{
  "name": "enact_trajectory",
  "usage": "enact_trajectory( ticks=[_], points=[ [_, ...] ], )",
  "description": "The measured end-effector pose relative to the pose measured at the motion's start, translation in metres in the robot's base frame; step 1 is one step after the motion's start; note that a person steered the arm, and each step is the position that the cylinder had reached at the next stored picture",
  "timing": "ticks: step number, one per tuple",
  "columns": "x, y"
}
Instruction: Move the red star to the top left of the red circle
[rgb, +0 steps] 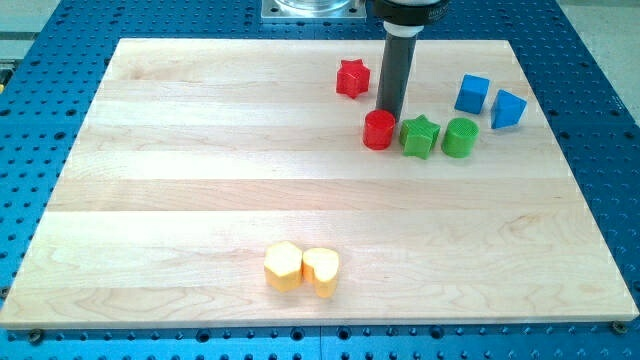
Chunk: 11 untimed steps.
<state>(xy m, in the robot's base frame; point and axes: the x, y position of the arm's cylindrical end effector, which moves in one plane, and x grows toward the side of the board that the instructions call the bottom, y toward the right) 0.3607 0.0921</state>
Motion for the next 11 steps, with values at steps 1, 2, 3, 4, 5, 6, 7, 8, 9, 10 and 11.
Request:
enact_trajectory(
  ticks=[1, 2, 3, 4, 5, 6, 7, 8, 9, 10, 11],
  points=[
    [0.001, 0.000],
    [0.000, 0.000],
    [-0.007, 0.000],
    [-0.041, 0.015],
    [-0.081, 0.015],
    [-0.094, -0.008],
    [-0.099, -0.016],
    [-0.094, -0.043],
    [-0.070, -0.067],
    [-0.062, -0.089],
    [-0.085, -0.094]
  ],
)
